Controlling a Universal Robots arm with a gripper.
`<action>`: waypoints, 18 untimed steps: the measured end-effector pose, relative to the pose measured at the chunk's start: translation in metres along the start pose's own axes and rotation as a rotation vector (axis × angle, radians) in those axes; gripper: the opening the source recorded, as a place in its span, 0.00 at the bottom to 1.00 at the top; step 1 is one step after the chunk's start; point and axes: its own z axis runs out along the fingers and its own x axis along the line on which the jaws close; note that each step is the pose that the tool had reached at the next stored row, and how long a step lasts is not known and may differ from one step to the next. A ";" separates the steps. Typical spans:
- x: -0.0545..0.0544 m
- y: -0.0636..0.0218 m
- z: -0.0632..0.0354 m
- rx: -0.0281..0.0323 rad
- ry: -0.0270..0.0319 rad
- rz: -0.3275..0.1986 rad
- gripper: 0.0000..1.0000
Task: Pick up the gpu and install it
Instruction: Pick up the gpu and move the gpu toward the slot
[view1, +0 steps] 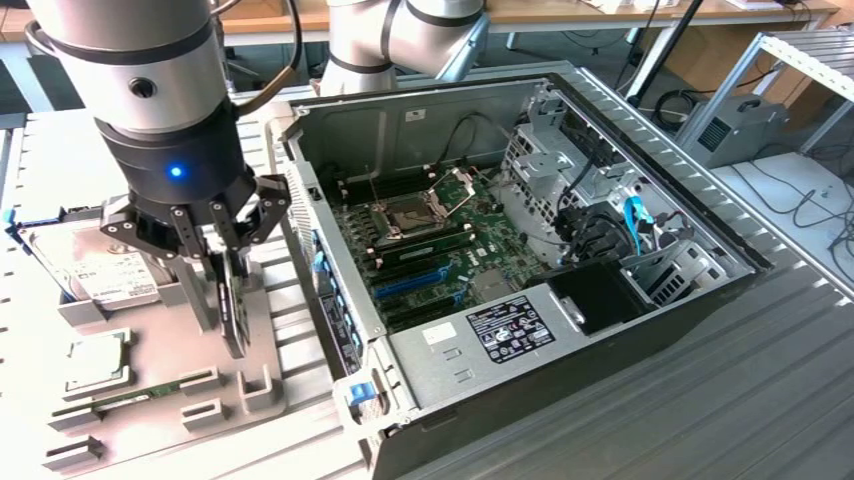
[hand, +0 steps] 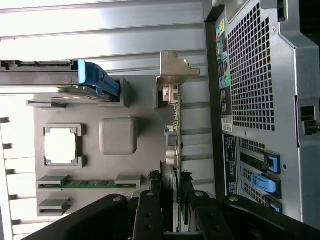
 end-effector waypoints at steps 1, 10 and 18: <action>0.000 0.0000 -0.0003 0.0000 0.0000 0.000 0.26; 0.000 0.0001 -0.0038 0.0000 0.0000 0.000 0.26; 0.000 0.0002 -0.0067 0.0000 0.0000 0.000 0.26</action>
